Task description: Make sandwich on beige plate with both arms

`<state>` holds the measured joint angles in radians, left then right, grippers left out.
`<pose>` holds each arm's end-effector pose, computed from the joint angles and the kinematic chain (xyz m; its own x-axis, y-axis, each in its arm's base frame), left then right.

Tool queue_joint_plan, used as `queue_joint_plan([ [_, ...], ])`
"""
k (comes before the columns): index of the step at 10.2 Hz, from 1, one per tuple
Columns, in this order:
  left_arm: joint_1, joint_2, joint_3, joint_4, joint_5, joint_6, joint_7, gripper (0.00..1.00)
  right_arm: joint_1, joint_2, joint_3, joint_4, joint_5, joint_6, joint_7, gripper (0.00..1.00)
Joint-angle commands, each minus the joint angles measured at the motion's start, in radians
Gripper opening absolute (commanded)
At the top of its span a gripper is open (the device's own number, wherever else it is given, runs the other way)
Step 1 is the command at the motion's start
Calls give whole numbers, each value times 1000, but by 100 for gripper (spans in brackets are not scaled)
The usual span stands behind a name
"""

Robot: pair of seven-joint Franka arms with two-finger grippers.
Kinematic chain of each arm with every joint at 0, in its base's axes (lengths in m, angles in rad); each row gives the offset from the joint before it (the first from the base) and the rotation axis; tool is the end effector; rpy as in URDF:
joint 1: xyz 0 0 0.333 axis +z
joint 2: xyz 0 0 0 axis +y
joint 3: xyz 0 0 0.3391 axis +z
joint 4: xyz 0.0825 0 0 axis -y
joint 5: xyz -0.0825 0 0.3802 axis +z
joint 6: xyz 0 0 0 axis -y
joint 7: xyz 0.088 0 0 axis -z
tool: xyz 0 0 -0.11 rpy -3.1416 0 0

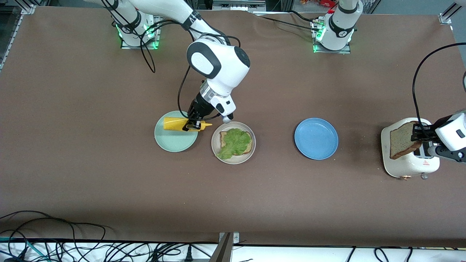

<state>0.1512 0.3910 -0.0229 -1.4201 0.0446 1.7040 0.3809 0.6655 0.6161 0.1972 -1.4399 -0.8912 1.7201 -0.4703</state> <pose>0.6638 0.0925 0.4860 0.9603 -0.2555 -0.1121 -0.2563 -0.9666 0.0076 0.5316 0.4638 0.3542 0.1097 0.7961 -0.5951 0.9066 0.1653 0.3882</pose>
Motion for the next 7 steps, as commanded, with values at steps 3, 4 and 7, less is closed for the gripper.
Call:
queue_joint_plan([
  [3, -2, -1, 5, 6, -23, -14, 10, 0, 60, 42, -10, 36, -130, -65, 74, 0],
  [4, -2, -1, 6, 6, -23, -14, 10, 0, 59, 40, -10, 39, -130, -63, 79, 0],
  [7, -2, 3, 5, 7, -25, -14, 10, 0, 56, 36, -10, 47, -126, -69, 76, 0],
])
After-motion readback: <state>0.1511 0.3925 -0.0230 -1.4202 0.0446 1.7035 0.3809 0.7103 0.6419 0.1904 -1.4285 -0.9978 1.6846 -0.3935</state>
